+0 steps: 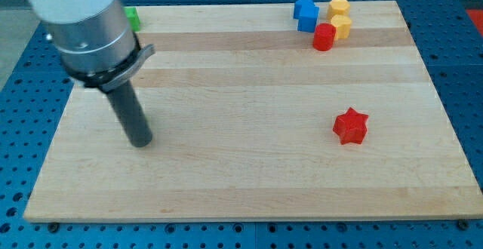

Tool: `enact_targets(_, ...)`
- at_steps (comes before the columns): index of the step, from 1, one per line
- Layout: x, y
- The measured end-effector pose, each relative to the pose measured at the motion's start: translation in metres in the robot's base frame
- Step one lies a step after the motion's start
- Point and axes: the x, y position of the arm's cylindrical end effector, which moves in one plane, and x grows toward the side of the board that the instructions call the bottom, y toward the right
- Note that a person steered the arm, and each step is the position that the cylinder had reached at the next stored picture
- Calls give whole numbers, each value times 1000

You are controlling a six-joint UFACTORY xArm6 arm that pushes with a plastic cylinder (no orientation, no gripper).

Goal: Push the green circle to the green star

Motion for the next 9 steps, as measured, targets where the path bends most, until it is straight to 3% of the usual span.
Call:
enact_targets(3,-14,0)
enact_targets(9,-122,-62)
